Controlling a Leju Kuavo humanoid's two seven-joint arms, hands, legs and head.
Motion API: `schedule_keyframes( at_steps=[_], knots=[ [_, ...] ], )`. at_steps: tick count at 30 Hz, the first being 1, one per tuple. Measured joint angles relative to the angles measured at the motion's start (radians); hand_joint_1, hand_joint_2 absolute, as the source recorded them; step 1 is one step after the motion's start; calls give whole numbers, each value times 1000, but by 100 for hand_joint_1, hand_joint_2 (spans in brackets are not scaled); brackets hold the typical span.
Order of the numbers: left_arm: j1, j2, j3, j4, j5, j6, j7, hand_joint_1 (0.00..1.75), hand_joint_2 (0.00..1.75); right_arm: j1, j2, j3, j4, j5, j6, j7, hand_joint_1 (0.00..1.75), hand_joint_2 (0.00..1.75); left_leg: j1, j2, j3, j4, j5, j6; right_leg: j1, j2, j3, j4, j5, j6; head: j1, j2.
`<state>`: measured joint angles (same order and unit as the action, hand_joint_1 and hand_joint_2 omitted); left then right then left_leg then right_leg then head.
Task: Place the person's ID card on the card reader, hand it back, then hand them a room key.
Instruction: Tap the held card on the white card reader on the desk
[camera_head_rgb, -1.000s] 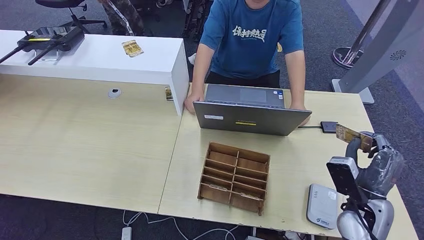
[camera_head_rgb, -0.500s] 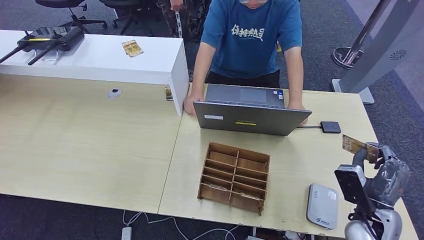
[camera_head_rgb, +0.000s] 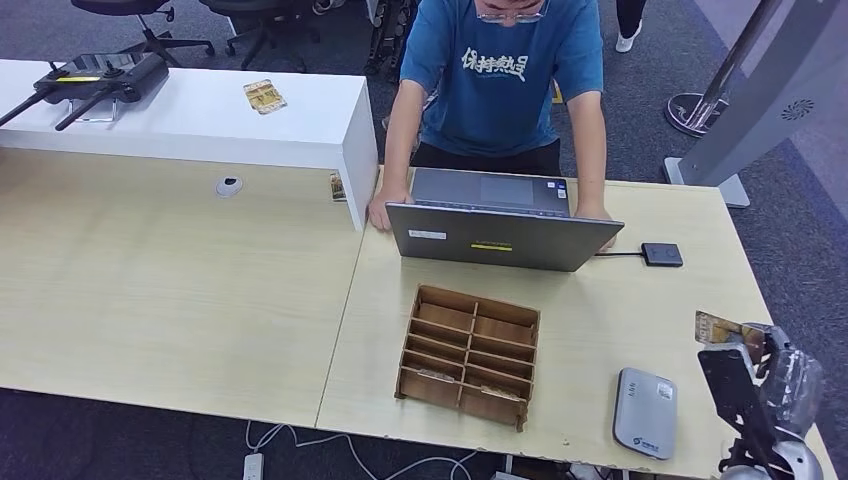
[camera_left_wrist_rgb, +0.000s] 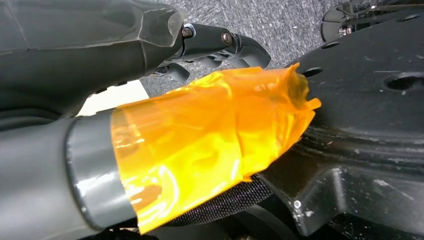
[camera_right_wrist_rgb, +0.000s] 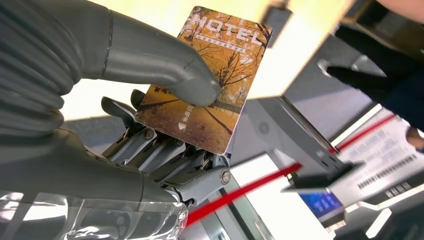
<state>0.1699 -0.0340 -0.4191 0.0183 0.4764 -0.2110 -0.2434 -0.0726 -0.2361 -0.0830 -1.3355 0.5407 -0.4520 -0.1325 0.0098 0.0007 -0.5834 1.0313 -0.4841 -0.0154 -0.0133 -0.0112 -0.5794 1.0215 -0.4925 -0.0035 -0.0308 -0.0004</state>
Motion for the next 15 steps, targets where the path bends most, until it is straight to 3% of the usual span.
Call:
schedule_keyframes(
  at_steps=[15],
  knots=[
    [7,-18,18,0,49,3,0,0,0,143,28,-6,-70,-100,100,-48,175,175,0,0,0,0,0,0,0,0,0,0,0,0,0,0]
  ],
)
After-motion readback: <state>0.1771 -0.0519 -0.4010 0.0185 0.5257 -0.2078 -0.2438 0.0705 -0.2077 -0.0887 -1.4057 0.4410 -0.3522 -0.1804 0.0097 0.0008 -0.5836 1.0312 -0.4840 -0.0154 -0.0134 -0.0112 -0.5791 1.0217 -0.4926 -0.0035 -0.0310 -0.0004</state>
